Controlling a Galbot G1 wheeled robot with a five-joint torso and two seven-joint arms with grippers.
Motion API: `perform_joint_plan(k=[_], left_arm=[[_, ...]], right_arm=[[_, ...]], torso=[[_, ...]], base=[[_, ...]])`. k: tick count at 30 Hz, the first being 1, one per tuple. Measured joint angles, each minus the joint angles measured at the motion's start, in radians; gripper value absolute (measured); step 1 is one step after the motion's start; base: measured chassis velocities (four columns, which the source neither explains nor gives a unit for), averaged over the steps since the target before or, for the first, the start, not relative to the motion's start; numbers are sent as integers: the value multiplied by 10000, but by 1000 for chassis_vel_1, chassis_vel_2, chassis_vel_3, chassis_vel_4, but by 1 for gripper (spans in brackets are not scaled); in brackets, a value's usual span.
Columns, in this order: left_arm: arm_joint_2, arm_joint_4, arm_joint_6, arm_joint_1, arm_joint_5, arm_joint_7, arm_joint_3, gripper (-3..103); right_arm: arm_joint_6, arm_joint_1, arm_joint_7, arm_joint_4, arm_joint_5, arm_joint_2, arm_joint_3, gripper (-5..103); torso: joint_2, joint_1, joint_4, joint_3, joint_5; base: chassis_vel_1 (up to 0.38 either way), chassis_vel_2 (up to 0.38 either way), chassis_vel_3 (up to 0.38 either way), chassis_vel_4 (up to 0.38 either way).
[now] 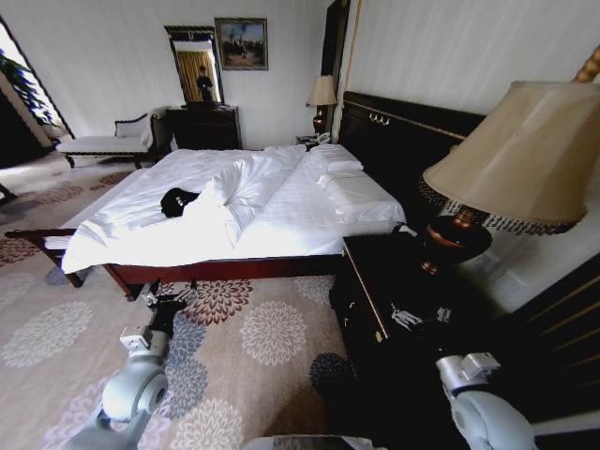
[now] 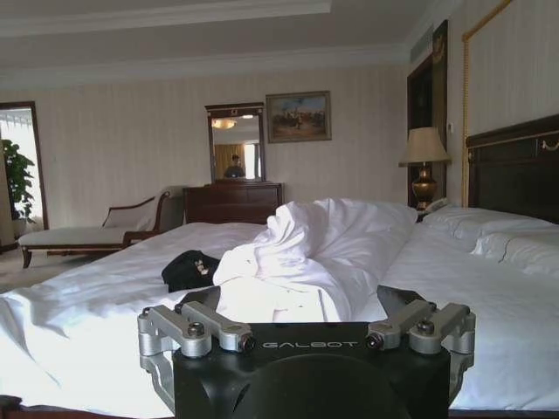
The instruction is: Fold the clothes on the bed.
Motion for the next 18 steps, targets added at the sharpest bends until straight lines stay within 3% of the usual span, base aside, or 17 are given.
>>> perform_joint_plan(k=[18], left_arm=[[61, -102, 63, 68, 29, -11, 200, 100]], right_arm=[[431, -90, -255, -63, -310, 138, 92, 100]], torso=[[0, 0, -1, 0, 0]], base=[[0, 0, 0, 0]])
